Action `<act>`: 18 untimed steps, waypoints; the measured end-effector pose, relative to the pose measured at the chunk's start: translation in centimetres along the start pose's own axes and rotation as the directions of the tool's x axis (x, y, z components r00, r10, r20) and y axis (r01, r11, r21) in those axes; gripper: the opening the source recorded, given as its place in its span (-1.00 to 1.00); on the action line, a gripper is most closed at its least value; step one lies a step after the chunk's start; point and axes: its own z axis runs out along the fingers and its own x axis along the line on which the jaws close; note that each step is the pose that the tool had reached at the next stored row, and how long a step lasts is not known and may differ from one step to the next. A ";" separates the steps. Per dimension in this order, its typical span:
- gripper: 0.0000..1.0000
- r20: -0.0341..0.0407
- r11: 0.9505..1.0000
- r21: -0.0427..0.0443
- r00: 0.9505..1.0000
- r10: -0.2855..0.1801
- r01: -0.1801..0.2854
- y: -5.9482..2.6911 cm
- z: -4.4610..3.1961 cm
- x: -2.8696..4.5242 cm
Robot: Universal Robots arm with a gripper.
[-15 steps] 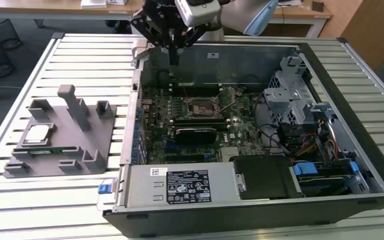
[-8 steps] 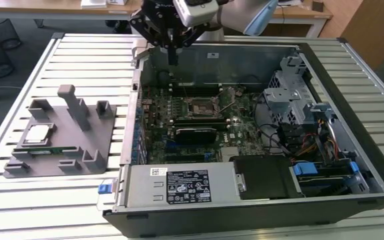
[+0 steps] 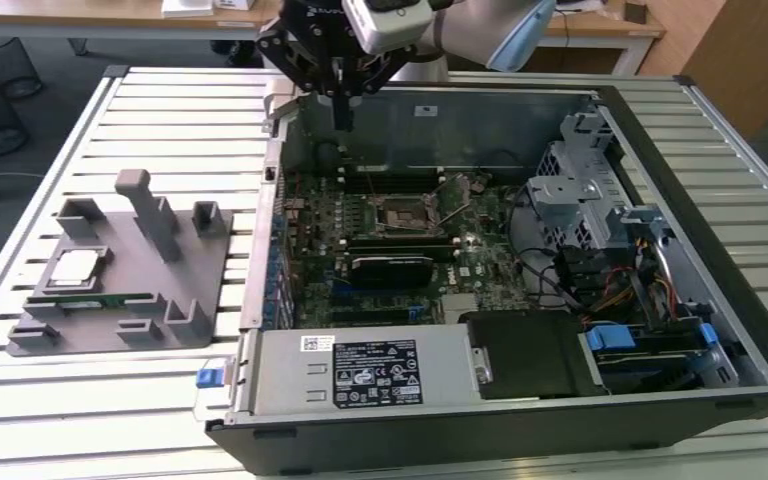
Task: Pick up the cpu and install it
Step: 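Reach for the cpu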
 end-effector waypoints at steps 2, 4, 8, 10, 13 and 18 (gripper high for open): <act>-0.79 0.000 1.000 -0.001 1.000 0.000 0.000 0.00 0.00 0.05; -0.79 0.000 1.000 -0.001 1.000 0.000 0.000 -0.01 0.00 0.11; -0.79 0.000 1.000 -0.003 1.000 0.000 0.000 -0.02 0.00 0.21; -0.79 0.000 1.000 -0.003 1.000 0.000 0.000 -0.02 0.00 0.25; -0.79 0.000 1.000 -0.004 1.000 0.000 0.000 -0.03 0.00 0.32; -0.79 0.000 1.000 -0.006 1.000 0.000 0.000 -0.03 0.01 0.44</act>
